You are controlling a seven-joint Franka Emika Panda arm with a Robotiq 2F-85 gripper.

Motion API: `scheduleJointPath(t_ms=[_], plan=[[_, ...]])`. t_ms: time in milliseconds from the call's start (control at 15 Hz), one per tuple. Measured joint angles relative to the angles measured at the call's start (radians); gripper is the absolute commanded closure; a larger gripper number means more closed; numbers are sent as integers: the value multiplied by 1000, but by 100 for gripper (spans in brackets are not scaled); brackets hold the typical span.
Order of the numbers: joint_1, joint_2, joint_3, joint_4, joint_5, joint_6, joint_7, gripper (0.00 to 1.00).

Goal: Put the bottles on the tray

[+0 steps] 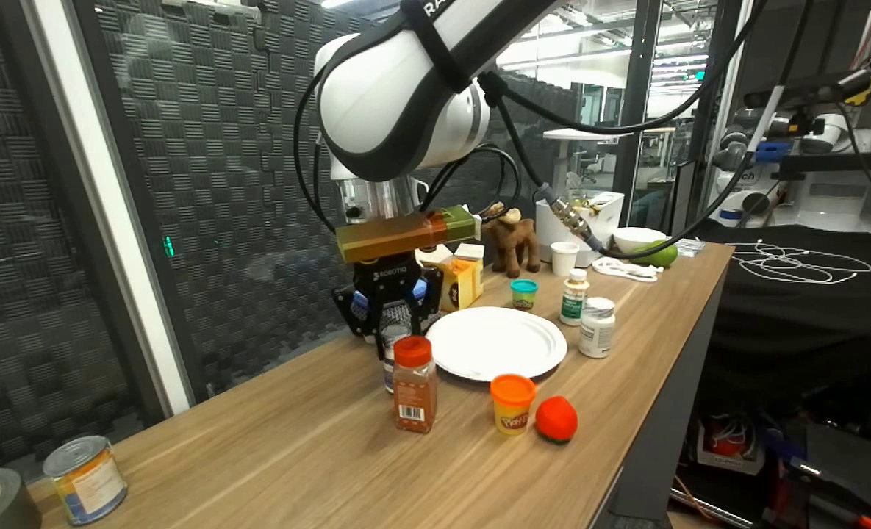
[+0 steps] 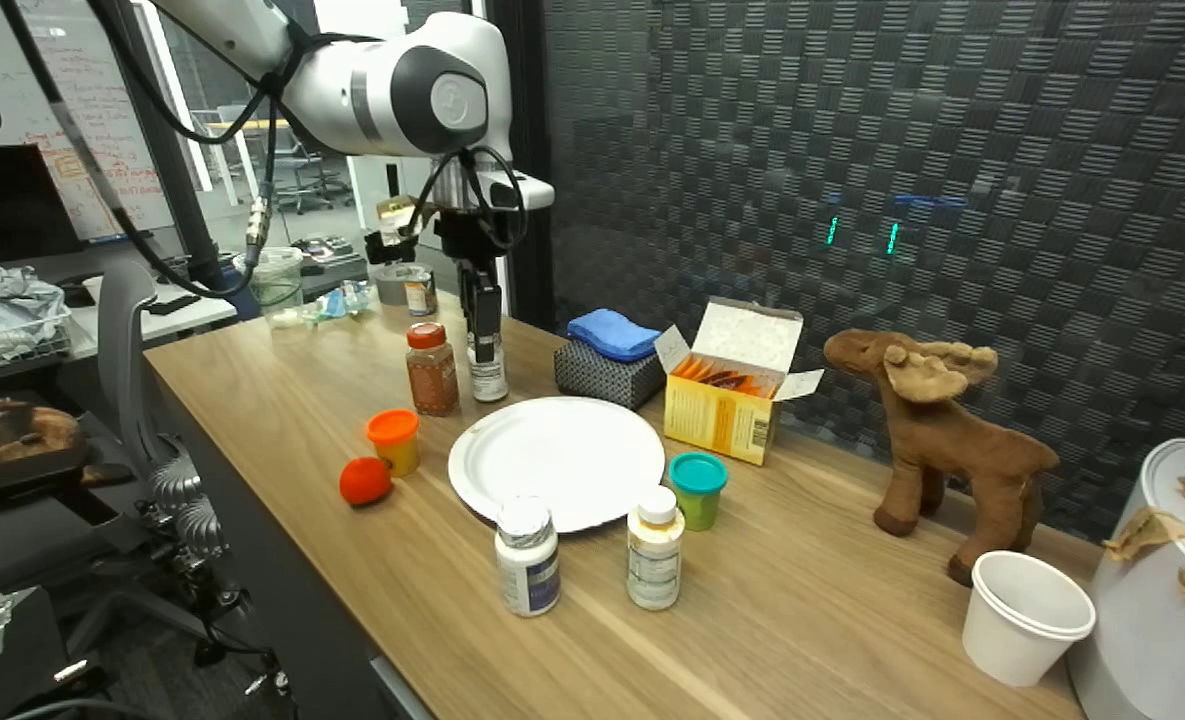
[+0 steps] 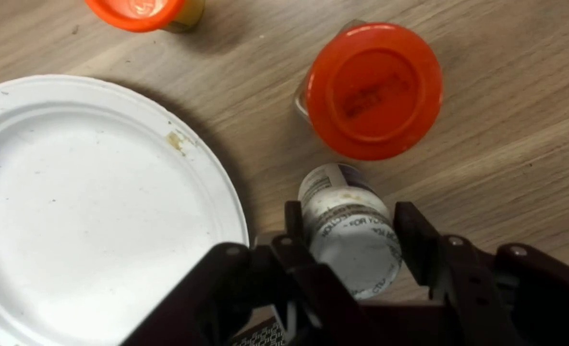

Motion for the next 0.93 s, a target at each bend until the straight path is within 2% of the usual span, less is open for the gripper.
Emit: scheduleJointPath(t_ms=[533, 933], plan=[[-10, -74, -38, -29, 0, 21, 31, 74], [-81, -142, -73, -142, 8, 102, 41, 74]])
